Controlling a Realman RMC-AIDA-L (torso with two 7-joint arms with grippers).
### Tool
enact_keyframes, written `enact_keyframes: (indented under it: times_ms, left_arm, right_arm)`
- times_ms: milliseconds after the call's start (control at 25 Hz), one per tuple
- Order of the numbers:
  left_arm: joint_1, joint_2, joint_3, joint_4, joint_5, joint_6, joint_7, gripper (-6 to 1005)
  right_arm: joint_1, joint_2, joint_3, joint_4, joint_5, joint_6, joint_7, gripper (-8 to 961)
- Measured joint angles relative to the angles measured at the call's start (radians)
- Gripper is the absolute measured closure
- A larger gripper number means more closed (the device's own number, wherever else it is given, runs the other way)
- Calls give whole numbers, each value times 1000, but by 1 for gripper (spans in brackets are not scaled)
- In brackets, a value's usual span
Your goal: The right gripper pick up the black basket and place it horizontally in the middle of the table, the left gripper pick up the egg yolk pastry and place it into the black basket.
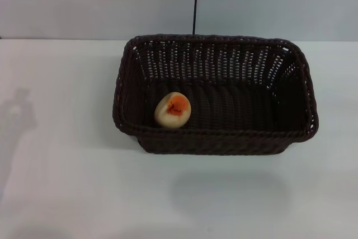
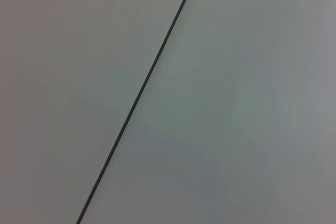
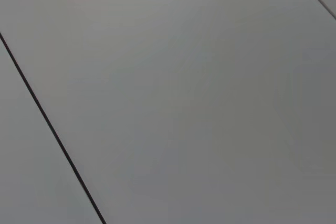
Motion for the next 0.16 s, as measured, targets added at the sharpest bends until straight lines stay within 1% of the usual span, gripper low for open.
enact_keyframes:
  times_ms: [80,160]
  left_arm:
    - [3,0,0,0,0,3,0,758]
    - [6,0,-1,0,-1,6,0,758]
  right_arm:
    - [-2,0,0,0,0,-1,0,679]
    - [-3,0,0,0,0,-1,0,679]
